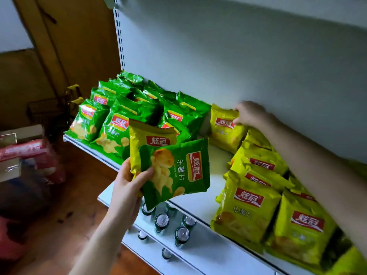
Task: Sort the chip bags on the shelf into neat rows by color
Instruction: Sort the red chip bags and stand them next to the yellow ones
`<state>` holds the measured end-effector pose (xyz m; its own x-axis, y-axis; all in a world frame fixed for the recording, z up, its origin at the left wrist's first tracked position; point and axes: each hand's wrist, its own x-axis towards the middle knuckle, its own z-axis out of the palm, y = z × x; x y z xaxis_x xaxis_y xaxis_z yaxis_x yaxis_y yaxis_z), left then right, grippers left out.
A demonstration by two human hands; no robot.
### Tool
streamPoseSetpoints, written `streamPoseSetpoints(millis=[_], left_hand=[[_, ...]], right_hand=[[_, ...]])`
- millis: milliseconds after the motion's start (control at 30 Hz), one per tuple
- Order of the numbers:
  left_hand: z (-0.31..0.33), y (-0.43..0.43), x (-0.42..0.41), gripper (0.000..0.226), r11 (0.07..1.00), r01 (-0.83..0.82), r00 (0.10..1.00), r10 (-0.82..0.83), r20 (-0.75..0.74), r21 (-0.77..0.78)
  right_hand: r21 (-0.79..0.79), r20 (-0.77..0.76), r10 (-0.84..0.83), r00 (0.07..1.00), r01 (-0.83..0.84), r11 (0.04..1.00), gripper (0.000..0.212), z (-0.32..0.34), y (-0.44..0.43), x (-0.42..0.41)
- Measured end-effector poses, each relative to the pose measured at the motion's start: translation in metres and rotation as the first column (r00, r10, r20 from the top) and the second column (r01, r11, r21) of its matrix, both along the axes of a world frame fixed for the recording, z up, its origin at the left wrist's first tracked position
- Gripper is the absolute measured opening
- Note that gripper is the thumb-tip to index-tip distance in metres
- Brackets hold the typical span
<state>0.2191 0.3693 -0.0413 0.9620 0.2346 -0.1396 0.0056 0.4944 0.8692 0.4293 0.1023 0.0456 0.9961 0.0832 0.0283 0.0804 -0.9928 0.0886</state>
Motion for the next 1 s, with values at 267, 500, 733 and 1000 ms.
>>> streamPoseSetpoints(millis=[267, 500, 733, 1000], left_hand=[[-0.003, -0.008, 0.008, 0.035, 1.0, 0.004, 1.0, -0.003, 0.019, -0.027], [-0.004, -0.003, 0.015, 0.025, 0.999, 0.036, 0.999, -0.034, 0.035, -0.041], [0.002, 0.005, 0.028, 0.021, 0.984, 0.172, 0.984, -0.17, 0.051, -0.036], [0.006, 0.005, 0.028, 0.02, 0.949, 0.314, 0.947, -0.31, 0.083, -0.039]], right_hand=[[0.137, 0.182, 0.027, 0.983, -0.053, 0.989, 0.034, -0.009, -0.014, -0.004], [0.477, 0.412, 0.005, 0.911, -0.221, 0.85, 0.014, 0.01, -0.012, -0.044], [0.803, 0.271, -0.096, 0.958, -0.17, 0.572, 0.011, -0.011, 0.039, -0.121], [0.891, 0.052, -0.152, 0.987, 0.022, 0.453, 0.01, -0.023, 0.07, -0.194]])
